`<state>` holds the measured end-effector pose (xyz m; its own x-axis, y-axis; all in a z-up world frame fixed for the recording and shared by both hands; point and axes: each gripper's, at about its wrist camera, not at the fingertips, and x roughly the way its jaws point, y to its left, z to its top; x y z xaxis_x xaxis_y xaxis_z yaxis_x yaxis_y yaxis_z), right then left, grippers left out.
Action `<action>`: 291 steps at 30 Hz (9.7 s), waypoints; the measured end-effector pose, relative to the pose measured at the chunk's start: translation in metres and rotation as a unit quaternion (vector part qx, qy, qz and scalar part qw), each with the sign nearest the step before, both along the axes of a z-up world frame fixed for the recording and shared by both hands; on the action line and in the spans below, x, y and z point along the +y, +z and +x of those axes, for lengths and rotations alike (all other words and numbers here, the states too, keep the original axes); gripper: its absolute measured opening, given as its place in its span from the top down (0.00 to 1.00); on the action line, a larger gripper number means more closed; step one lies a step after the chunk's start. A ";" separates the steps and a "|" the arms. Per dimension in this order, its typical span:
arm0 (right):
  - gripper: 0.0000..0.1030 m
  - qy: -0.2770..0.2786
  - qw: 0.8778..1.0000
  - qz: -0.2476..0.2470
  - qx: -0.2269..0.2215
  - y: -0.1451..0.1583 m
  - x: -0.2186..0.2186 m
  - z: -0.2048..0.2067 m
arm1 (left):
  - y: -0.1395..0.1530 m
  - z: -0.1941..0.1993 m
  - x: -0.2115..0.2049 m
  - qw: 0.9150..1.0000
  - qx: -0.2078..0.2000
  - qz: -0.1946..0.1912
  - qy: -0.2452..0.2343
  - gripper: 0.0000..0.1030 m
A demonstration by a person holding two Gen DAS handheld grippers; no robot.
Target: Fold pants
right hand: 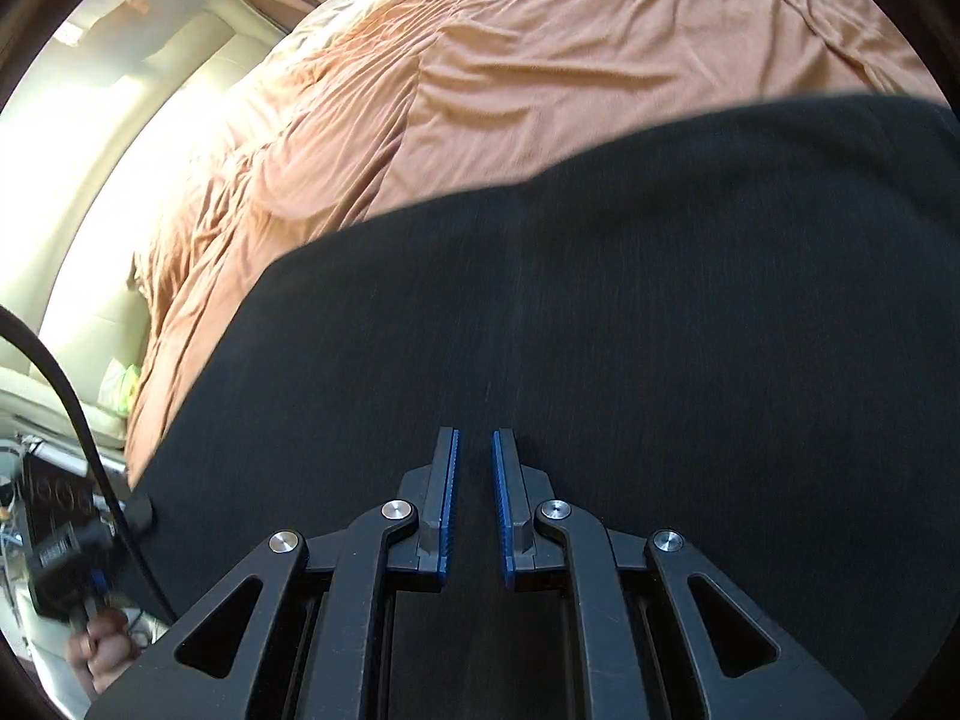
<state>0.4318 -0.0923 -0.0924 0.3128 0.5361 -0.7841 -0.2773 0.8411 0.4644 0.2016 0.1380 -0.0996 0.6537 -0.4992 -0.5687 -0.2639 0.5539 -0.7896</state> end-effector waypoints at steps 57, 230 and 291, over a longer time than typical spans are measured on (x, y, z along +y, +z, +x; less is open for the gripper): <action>0.32 -0.212 0.961 0.148 -0.099 0.037 -0.312 -0.162 | 0.082 0.139 -0.342 0.949 -0.055 0.082 -0.300 0.85; 0.77 -0.013 0.977 0.151 -0.149 0.083 -0.288 -0.060 | 0.109 0.088 -0.278 0.963 -0.097 0.062 -0.243 0.72; 0.72 -0.198 0.974 0.003 -0.112 0.133 -0.520 -0.043 | 0.028 0.304 -0.637 0.917 -0.066 0.061 -0.389 0.54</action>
<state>0.3891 -0.6119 0.0405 0.6588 0.3427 -0.6697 -0.0264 0.9002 0.4347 0.5055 -0.4989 -0.0715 0.1945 -0.7814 -0.5930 0.3417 0.6206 -0.7057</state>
